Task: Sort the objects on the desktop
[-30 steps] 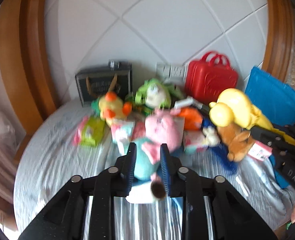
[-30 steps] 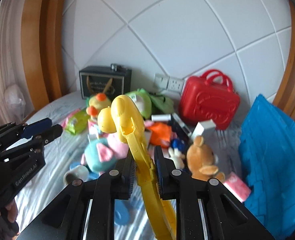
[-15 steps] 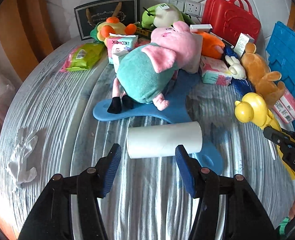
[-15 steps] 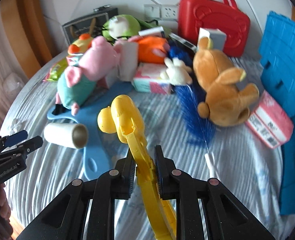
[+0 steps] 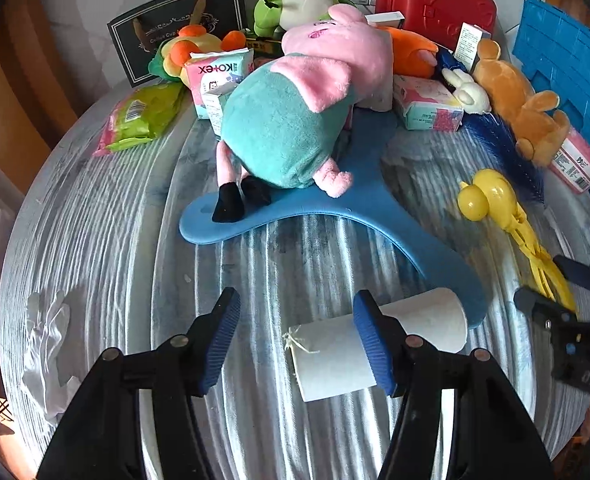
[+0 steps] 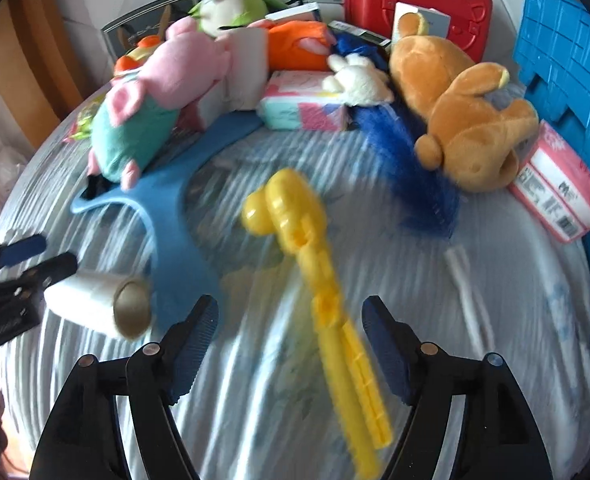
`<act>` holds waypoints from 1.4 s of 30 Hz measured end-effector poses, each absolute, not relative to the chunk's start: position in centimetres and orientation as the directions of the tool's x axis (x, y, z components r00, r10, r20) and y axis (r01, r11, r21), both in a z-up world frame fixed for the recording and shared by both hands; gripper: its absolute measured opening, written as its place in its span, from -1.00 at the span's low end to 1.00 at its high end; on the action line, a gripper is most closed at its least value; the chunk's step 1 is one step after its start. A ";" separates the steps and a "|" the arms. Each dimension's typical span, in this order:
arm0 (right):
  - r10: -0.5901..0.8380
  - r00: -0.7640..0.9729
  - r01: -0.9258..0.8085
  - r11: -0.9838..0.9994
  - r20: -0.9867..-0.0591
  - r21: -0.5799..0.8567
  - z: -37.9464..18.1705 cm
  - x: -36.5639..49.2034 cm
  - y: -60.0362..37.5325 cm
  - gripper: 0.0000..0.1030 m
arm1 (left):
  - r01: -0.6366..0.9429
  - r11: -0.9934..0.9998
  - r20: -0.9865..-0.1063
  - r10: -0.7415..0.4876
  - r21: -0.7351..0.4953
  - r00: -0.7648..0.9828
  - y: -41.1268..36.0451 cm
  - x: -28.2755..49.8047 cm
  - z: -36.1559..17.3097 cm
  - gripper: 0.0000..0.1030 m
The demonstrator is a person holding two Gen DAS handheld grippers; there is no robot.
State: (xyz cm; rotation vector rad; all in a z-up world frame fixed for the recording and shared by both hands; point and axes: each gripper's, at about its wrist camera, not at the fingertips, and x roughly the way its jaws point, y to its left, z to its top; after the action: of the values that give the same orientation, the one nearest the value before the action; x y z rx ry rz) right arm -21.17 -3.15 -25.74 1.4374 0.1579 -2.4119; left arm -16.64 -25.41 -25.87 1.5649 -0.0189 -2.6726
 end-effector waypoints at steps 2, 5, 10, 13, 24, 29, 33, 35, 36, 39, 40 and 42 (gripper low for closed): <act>-0.234 -0.425 0.352 -0.933 -0.874 0.078 -25.8 -19.2 -4.2 0.43 | 0.011 -1.000 -0.872 -0.024 0.022 -0.489 -25.6 -16.7 -26.1 0.13; -0.259 -0.400 0.373 -0.922 -0.879 0.102 -26.3 -16.8 -5.8 0.15 | -0.033 -0.999 -0.871 0.000 0.019 -0.490 -25.6 -16.5 -26.4 0.13; -0.276 -0.382 0.376 -0.918 -0.882 0.124 -28.1 -16.0 -9.2 0.06 | -0.104 -0.994 -0.869 0.020 0.036 -0.494 -25.4 -15.0 -26.4 0.13; -0.280 -0.414 0.324 -0.935 -0.866 0.147 -28.4 -17.2 -10.1 0.04 | -0.165 -0.986 -0.878 0.060 0.022 -0.475 -25.6 -13.8 -26.3 0.13; -0.178 -0.517 0.223 -0.972 -0.837 0.069 -24.0 -16.5 -7.1 0.04 | -0.254 -0.958 -0.865 0.237 -0.133 -0.442 -22.3 -12.5 -24.5 0.13; -0.118 -0.523 0.179 -0.984 -0.844 0.027 -23.3 -16.2 -4.7 0.04 | -0.253 -0.959 -0.910 0.212 -0.124 -0.355 -19.7 -13.0 -27.8 0.13; -0.109 -0.520 0.197 -0.980 -0.847 0.006 -23.5 -16.7 -4.3 0.04 | -0.207 -0.971 -0.902 0.194 -0.121 -0.384 -20.1 -13.5 -28.7 -0.13; -0.118 -0.512 0.215 -0.977 -0.851 0.006 -23.9 -17.2 -4.5 0.04 | -0.191 -0.977 -0.896 0.169 -0.096 -0.412 -20.6 -13.9 -28.4 -0.13; -0.124 -0.507 0.226 -0.974 -0.853 0.006 -24.3 -17.6 -4.8 0.04 | -0.184 -0.980 -0.891 0.152 -0.079 -0.428 -20.8 -14.2 -28.2 -0.13; -0.136 -0.497 0.261 -0.965 -0.857 0.001 -25.1 -18.5 -5.8 0.04 | -0.164 -0.985 -0.876 0.132 -0.061 -0.464 -21.3 -15.1 -27.5 -0.13; -0.139 -0.491 0.272 -0.962 -0.860 0.000 -25.5 -18.9 -6.2 0.04 | -0.160 -0.986 -0.871 0.124 -0.053 -0.475 -21.4 -15.3 -27.2 -0.13; -0.142 -0.481 0.292 -0.956 -0.865 -0.006 -26.2 -19.6 -6.9 0.04 | -0.151 -0.988 -0.862 0.103 -0.032 -0.496 -21.4 -15.6 -26.9 -0.13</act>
State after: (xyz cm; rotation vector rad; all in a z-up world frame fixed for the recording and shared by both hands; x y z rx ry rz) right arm -19.64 -6.87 -26.24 1.4357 0.2220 -2.4954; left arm -15.61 -21.38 -26.93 1.6377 -0.0784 -2.8507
